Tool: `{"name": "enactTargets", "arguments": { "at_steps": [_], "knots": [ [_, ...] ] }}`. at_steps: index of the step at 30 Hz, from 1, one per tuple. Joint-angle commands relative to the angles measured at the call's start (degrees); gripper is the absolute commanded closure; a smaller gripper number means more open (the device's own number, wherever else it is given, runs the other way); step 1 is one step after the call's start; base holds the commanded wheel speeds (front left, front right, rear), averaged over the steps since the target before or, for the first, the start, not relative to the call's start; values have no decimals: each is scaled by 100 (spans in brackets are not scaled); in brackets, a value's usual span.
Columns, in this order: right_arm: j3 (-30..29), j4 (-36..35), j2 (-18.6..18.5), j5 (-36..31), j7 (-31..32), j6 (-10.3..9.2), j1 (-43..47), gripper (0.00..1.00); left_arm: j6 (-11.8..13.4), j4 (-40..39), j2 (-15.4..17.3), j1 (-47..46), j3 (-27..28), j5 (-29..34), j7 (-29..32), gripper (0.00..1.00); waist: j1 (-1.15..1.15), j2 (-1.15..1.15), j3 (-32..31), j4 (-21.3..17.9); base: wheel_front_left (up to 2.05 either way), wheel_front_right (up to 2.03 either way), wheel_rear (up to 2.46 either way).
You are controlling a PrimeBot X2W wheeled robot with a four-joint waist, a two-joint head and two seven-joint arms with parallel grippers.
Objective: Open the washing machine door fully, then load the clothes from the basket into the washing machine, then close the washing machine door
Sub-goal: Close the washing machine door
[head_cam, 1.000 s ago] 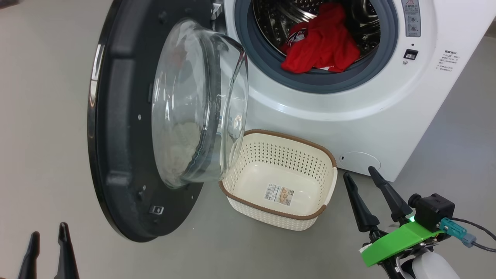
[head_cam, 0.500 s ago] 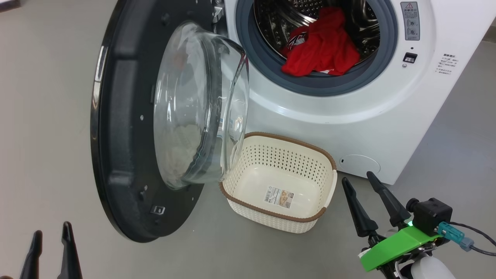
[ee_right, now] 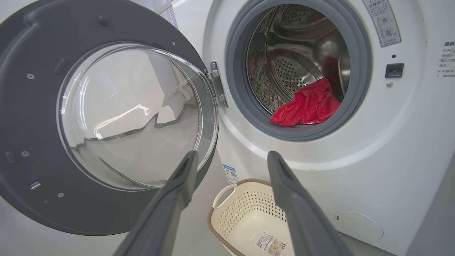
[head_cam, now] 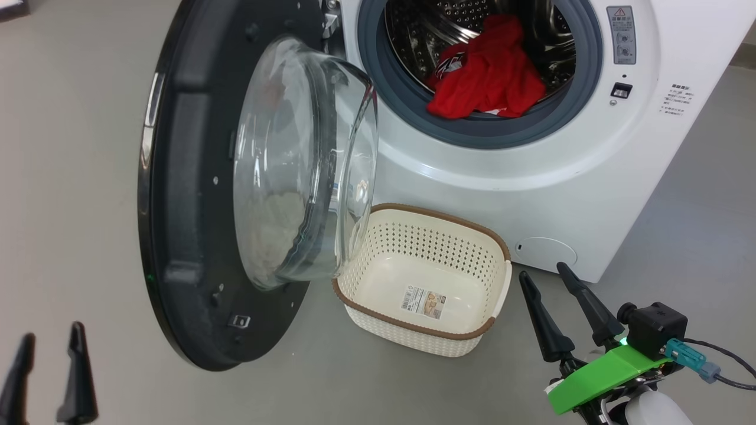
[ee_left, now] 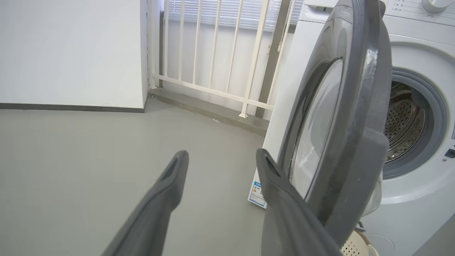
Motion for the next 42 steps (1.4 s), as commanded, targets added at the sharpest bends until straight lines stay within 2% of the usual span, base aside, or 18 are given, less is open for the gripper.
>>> {"name": "enactTargets", "arguments": {
  "at_steps": [1,2,3,4,5,6,15,19,23,29,34,40,41,42],
  "knots": [
    [138,-134,-21,33,-26,9,-32,0,9,-238,247,-336,248,-49,81,0,0,0,19,-17,0,0,0],
    [136,-136,-22,31,-26,9,-33,0,4,-283,304,-370,261,-64,128,0,0,0,27,-24,0,0,0],
    [132,-137,-23,30,-26,9,-34,0,1,-325,354,-403,278,-86,184,11,0,0,34,-32,0,0,0],
    [127,-138,-24,28,-26,9,-35,0,-1,-370,399,-445,301,-126,244,54,0,0,41,-39,0,0,0],
    [120,-139,-22,26,-26,9,-35,0,-6,-414,445,-497,328,-177,306,70,0,0,47,-45,0,0,0],
    [114,-140,-19,23,-26,9,-35,0,-10,-458,495,-555,354,-228,372,100,0,0,51,-49,0,0,0],
    [83,-131,5,6,-26,9,-65,0,-49,-630,829,-1235,559,-951,1044,100,0,0,66,-85,0,0,0],
    [81,-130,14,5,-26,9,-86,0,-21,-549,881,-1669,706,-1621,1549,100,0,0,82,-108,0,0,0],
    [71,-134,19,9,-26,9,-90,0,167,-341,874,-2075,914,-2408,2154,100,0,0,98,-140,0,0,0],
    [66,-133,39,14,-26,9,-93,0,622,72,860,-2642,1196,-3406,2969,100,0,0,96,-210,0,0,0],
    [57,-133,42,21,-26,9,-88,0,1109,408,809,-3054,1387,-4130,3603,100,0,0,82,-265,0,0,0],
    [51,-135,32,28,-26,9,-91,0,1750,691,667,-3445,1573,-4774,4130,100,0,0,95,-314,0,0,0],
    [53,-133,27,30,-26,9,-103,0,1950,766,624,-3563,1599,-4923,4267,100,0,0,105,-331,0,0,0],
    [55,-132,25,30,-26,9,-109,0,2043,790,597,-3619,1605,-4997,4338,100,0,0,108,-343,0,0,0]
  ]
}}
